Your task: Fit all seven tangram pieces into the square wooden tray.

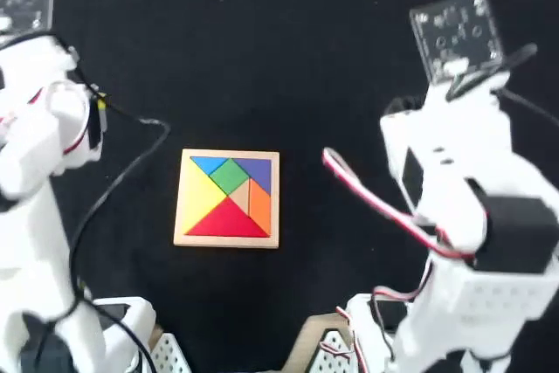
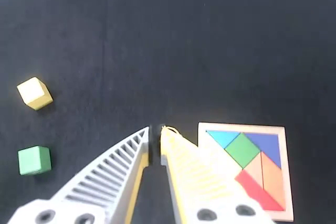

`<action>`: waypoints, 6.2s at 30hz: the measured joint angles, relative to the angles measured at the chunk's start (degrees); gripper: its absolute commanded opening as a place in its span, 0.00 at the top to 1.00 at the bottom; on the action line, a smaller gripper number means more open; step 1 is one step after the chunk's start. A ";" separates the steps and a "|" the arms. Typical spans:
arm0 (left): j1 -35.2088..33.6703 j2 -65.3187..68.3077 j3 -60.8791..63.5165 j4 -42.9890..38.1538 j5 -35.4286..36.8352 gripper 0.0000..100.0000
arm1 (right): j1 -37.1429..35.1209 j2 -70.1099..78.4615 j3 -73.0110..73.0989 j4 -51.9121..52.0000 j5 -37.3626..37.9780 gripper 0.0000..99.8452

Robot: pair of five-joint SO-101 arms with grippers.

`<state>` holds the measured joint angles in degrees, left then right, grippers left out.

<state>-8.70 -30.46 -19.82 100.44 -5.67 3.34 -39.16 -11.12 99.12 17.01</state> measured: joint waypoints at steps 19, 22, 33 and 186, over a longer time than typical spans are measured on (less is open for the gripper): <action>3.78 -45.10 43.87 -11.96 -0.53 0.94 | 0.00 -25.32 29.54 -2.81 0.00 0.99; 2.37 -49.67 55.30 -18.90 -0.62 0.94 | 0.00 -30.24 37.71 -7.03 0.00 0.99; 1.58 -61.10 85.80 -40.00 -6.42 0.94 | 0.00 -48.88 65.49 -24.26 2.55 0.99; 2.20 -73.05 116.04 -27.96 0.35 0.94 | -0.18 -64.09 107.87 -24.44 6.77 0.99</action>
<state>-6.51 -103.52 96.22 72.48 -5.32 3.16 -103.25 96.75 74.68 23.78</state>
